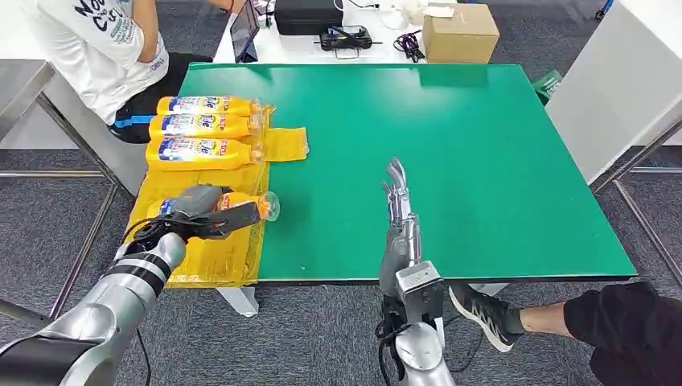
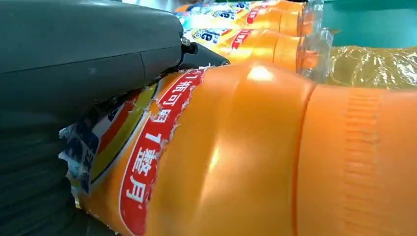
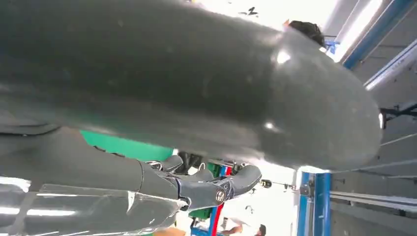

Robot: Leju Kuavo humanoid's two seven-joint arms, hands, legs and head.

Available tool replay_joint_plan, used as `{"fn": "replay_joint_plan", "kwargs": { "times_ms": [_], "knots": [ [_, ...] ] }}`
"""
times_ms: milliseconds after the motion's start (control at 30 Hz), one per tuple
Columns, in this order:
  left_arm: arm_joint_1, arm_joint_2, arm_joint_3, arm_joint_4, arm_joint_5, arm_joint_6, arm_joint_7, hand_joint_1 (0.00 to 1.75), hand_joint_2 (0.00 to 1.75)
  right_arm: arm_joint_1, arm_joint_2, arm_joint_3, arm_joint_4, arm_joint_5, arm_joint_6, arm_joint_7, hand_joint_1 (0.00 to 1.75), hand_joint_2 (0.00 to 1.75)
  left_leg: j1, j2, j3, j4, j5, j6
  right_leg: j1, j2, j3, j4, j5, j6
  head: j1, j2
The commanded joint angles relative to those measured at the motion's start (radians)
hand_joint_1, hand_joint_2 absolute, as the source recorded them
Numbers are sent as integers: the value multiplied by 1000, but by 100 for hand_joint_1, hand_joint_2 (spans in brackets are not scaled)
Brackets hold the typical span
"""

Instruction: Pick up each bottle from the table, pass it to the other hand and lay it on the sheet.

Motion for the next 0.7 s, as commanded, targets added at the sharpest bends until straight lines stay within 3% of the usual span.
{"fn": "replay_joint_plan", "kwargs": {
  "times_ms": [33, 67, 367, 600, 700],
  "knots": [
    [-7, 20, -49, 72, 50, -22, -36, 14, 175, -54, -15, 9, 110, -3, 3, 5, 0, 0, 1, 3, 6, -1, -2, -1, 1, 3, 6, -2, -1, -2, 0, 0],
    [15, 36, -40, 64, 145, -82, -113, 0, 0, -71, -15, 16, 140, -5, 6, 7, 0, 0, 1, 3, 7, -2, -2, -1, 1, 3, 6, -2, -1, -2, 0, 0],
    [56, 55, -43, 4, 341, -187, -182, 0, 0, -93, -10, 23, 180, -12, 5, 9, 0, 0, 0, 3, 5, -1, -2, -1, 1, 3, 4, -1, -1, -2, 0, 0],
    [65, 74, -98, 9, 361, -161, -168, 0, 0, -92, -9, 21, 187, -16, 5, 11, 0, 0, 1, 4, 9, -2, -3, -2, 1, 4, 8, -2, -1, -3, 0, 0],
    [81, 65, -64, -8, 435, -162, -184, 0, 0, -93, -7, 22, 193, -16, 3, 11, 0, 0, 1, 3, 7, -2, -2, -1, 1, 4, 6, -1, -1, -2, 0, 0]
  ]
}}
